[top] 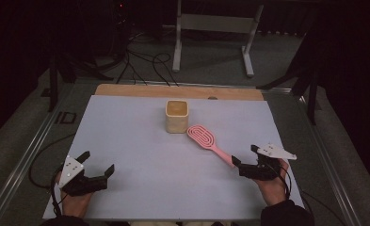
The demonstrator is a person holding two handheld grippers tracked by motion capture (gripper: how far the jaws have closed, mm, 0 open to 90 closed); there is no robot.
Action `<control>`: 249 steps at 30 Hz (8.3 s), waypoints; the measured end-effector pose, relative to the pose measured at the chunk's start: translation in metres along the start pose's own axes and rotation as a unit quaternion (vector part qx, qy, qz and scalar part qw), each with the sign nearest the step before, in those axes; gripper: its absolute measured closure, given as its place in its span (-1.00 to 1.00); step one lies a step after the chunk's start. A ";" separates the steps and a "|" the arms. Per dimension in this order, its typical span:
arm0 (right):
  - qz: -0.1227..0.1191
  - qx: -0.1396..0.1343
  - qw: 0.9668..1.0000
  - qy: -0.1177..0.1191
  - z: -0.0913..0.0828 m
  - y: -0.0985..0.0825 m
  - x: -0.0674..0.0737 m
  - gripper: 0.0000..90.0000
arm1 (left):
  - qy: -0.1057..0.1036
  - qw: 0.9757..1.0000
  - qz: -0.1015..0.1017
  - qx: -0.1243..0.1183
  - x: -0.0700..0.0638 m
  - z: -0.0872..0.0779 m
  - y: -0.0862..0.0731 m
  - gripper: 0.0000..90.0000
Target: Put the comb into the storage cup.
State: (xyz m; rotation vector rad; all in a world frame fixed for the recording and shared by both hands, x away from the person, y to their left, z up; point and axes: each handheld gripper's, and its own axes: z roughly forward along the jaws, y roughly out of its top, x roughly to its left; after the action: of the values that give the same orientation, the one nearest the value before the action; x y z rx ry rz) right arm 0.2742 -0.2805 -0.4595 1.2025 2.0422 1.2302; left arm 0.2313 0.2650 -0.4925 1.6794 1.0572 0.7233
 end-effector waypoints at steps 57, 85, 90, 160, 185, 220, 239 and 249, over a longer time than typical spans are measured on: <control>-0.110 0.258 0.959 0.032 0.117 0.064 0.012 -0.73 | -0.005 1.000 0.004 0.010 -0.002 0.003 -0.001 -0.99; -0.116 0.349 0.927 0.070 0.154 0.044 0.017 0.13 | -0.007 1.000 0.005 0.012 -0.002 0.003 -0.001 -0.99; -0.117 0.351 0.926 0.073 0.154 0.045 0.019 0.21 | -0.007 1.000 0.006 0.013 -0.003 0.004 -0.001 -0.99; -0.072 0.222 0.971 0.045 0.103 0.048 0.020 0.55 | -0.005 1.000 0.009 0.020 -0.004 0.005 -0.002 -0.99; -0.037 0.074 0.996 0.042 0.068 0.031 0.029 0.55 | -0.001 1.000 0.006 0.023 -0.002 0.005 -0.002 -0.99; -0.050 0.005 0.998 0.044 0.057 0.034 0.046 0.55 | -0.022 0.999 -0.031 0.019 -0.010 0.009 0.019 -0.99; -0.043 -0.009 0.998 0.041 0.052 0.037 0.045 0.55 | -0.059 0.998 -0.009 0.023 -0.030 0.036 0.055 -0.99; -0.042 -0.009 0.998 0.047 0.054 0.036 0.047 0.55 | -0.073 0.997 -0.006 0.022 -0.037 0.047 0.067 -0.99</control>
State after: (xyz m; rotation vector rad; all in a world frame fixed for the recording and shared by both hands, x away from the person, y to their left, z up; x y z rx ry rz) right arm 0.3064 -0.2077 -0.4524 1.0577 2.1219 1.2839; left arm 0.2750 0.2030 -0.4449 1.7345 0.9865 0.5647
